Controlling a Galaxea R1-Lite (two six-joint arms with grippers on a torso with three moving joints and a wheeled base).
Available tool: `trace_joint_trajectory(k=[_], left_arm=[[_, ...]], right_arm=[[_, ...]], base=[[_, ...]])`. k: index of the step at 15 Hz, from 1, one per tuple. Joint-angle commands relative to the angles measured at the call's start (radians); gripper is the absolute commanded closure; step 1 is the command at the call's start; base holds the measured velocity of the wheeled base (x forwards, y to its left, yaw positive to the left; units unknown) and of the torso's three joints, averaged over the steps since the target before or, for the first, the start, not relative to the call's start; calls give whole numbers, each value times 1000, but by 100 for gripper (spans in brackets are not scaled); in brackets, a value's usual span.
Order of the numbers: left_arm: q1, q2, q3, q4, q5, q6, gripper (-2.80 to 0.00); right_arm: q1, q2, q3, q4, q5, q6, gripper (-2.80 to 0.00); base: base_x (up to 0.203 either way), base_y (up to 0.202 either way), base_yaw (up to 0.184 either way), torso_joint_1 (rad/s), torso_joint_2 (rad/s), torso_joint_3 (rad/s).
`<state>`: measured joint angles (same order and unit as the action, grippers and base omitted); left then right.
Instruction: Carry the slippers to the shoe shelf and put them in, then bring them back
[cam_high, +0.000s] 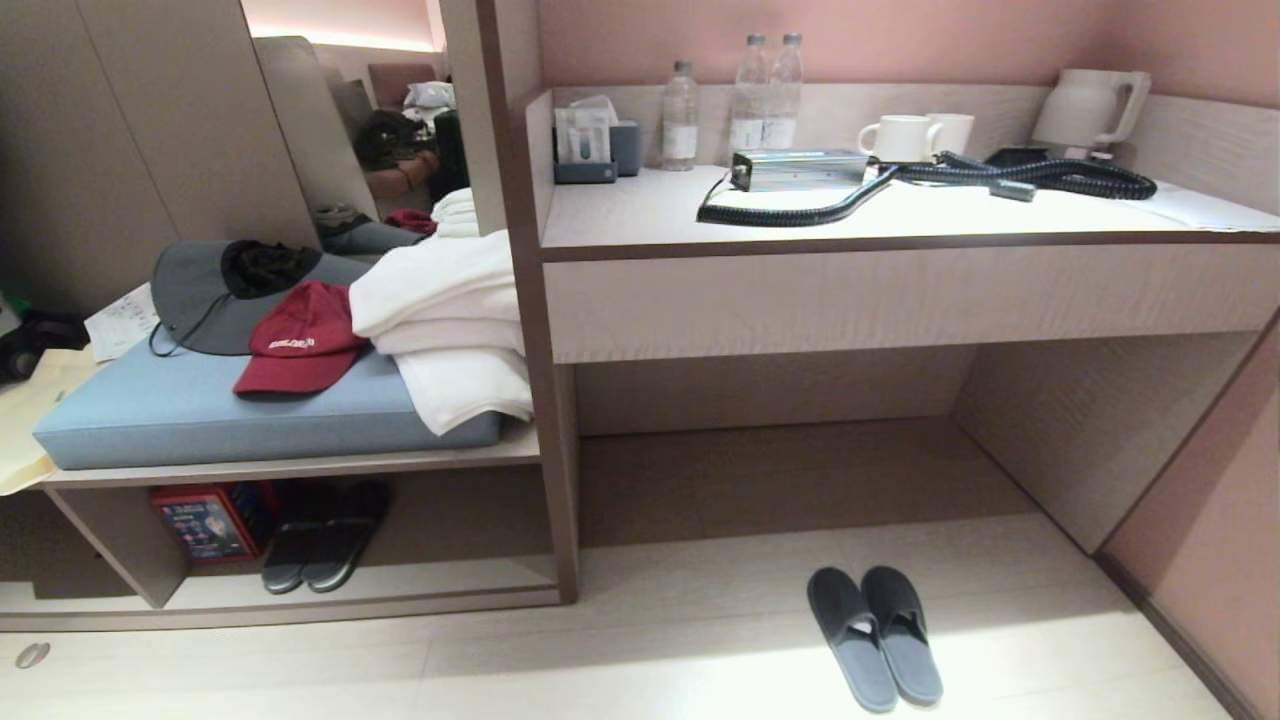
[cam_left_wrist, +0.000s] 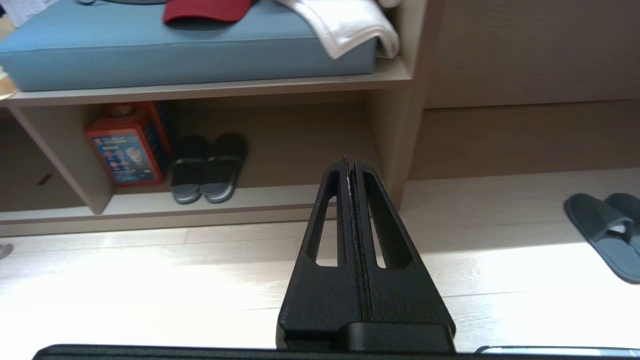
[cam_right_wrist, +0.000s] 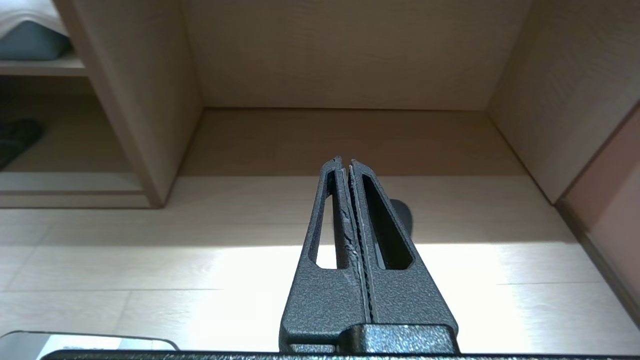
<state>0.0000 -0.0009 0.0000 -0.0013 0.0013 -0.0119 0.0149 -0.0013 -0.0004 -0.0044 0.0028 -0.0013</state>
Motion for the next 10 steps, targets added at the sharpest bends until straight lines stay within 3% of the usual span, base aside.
trace_joint_trajectory(k=[1,6,10], left_arm=[[0,1,1,0,0,0,0],[2,-1,0,0,0,1,0],[2,1,0,0,-1,6,0]], right_arm=[[0,1,2,0,0,0,0],[0,1,2,0,0,0,0],[0,1,2,0,0,0,0]], base=[[0,194,1,2,11,2],[0,191,-2,3,2,3],[0,48,0,0,2,1]])
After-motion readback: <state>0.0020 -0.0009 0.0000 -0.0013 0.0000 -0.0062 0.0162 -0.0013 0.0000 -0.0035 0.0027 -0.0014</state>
